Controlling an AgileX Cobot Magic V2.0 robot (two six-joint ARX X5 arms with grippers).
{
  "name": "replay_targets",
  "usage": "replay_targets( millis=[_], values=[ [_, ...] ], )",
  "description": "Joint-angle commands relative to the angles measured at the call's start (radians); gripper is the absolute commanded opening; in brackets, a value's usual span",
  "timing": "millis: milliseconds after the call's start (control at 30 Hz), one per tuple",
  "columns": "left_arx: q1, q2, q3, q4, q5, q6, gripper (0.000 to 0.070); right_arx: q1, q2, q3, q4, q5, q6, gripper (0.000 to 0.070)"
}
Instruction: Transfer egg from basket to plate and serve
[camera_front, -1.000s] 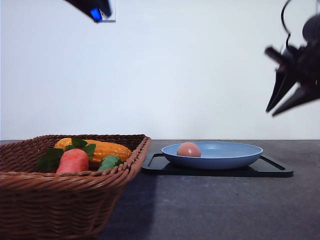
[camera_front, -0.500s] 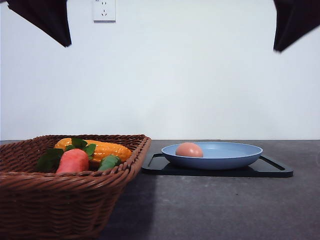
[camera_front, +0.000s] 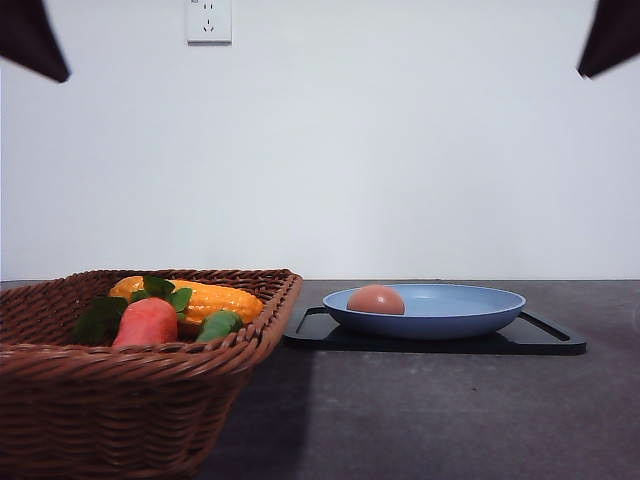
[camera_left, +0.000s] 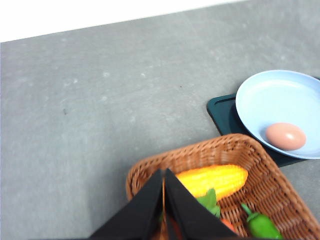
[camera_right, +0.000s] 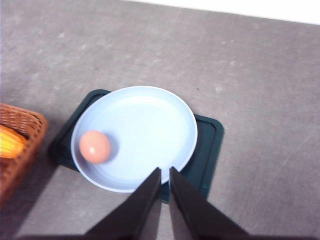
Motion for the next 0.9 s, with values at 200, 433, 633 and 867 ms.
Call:
replay_targets(
  millis=[200, 433, 633, 867],
  values=[
    [0.003, -0.214, -0.204, 0.087, -0.007, -0.147, 0.0, 0.006, -0.171, -0.283, 0.261, 0.003, 0.015, 0.0003],
    [0.003, -0.235, -0.207, 0.094, -0.006, -0.156, 0.0, 0.005, -0.187, -0.298, 0.323, 0.004, 0.03, 0.0003],
    [0.003, -0.229, -0.207, 0.101, -0.006, -0.156, 0.0, 0.005, -0.187, -0.298, 0.36, 0.004, 0.029, 0.0003],
    [-0.004, -0.233, -0.207, 0.101, -0.006, -0.156, 0.0, 0.005, -0.187, -0.298, 0.36, 0.003, 0.029, 0.0003]
  ],
)
